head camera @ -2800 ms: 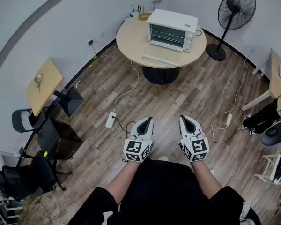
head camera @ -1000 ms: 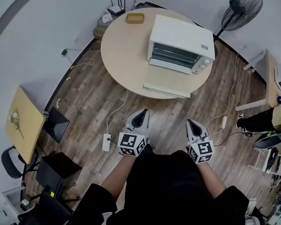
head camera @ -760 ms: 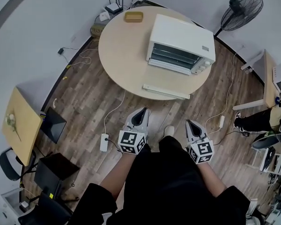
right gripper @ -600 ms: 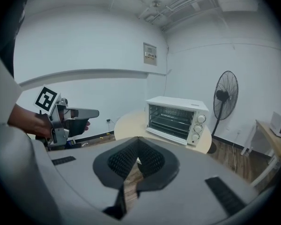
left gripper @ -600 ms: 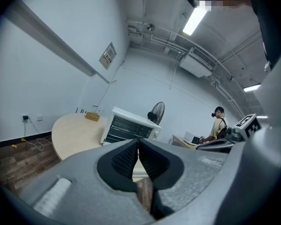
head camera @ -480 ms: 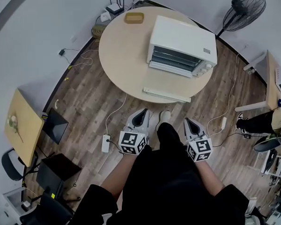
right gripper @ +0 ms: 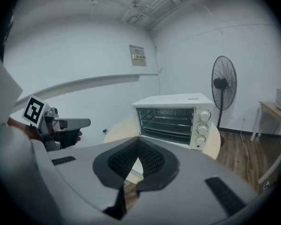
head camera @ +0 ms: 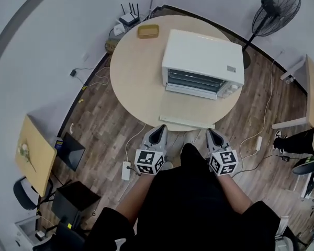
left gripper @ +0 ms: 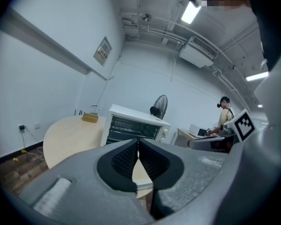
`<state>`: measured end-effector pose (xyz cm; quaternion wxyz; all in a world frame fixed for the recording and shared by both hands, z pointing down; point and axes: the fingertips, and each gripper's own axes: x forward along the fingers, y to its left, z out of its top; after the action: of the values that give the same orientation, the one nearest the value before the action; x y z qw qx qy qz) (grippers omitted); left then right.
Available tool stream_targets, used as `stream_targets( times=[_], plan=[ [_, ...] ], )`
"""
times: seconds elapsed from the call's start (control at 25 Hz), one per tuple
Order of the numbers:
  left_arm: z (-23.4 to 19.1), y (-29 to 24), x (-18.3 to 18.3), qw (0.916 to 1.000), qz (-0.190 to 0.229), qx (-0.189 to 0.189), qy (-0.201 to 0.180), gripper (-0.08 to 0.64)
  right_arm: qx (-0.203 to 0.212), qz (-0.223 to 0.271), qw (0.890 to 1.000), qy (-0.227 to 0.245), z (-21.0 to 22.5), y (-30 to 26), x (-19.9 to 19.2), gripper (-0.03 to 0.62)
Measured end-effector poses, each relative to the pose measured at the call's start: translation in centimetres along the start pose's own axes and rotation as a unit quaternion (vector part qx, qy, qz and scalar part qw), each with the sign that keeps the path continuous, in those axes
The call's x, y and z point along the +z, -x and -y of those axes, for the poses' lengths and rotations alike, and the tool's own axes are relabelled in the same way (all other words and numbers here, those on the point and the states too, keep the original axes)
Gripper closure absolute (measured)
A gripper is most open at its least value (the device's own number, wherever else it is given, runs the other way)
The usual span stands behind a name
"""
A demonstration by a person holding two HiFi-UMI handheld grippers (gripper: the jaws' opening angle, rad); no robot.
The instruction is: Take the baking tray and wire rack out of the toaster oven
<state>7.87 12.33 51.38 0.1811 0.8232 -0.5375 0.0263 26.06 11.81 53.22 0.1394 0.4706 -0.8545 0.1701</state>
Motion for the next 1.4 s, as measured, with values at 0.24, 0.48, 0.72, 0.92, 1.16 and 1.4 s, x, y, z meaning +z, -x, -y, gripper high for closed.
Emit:
stream_targets(
  times=[0.24, 0.48, 0.72, 0.92, 1.16, 1.4],
  plan=[
    [0.5, -7.0, -1.0, 0.9983, -0.046, -0.031, 0.017, 0.538, 0.011, 0.018, 0.998, -0.053, 4.4, -3.9, 0.6, 0.593],
    [-1.2, -13.0, -1.3, 0.9955, -0.073, -0.020, 0.057, 0.539, 0.013, 0.010, 0.995, -0.099, 8.6, -7.9, 1.0, 0.592],
    [-3.8, -18.0, -2.2, 0.9896, -0.077, 0.001, 0.121, 0.538, 0.066, -0.001, 0.985, -0.159, 10.3, -12.5, 0.6, 0.592],
    [-6.0, -21.7, -2.8, 0.9836, -0.082, 0.009, 0.160, 0.538, 0.045, -0.027, 0.975, -0.214, 12.1, -15.9, -1.2, 0.592],
    [-7.9, -24.8, -3.9, 0.9722, -0.101, -0.032, 0.209, 0.538, 0.009, -0.009, 0.953, -0.302, 12.6, -19.5, -1.6, 0.592],
    [-9.1, -27.5, -5.2, 0.9595, -0.123, -0.064, 0.245, 0.538, -0.038, 0.025, 0.926, -0.374, 14.0, -21.8, -1.9, 0.592]
  ],
)
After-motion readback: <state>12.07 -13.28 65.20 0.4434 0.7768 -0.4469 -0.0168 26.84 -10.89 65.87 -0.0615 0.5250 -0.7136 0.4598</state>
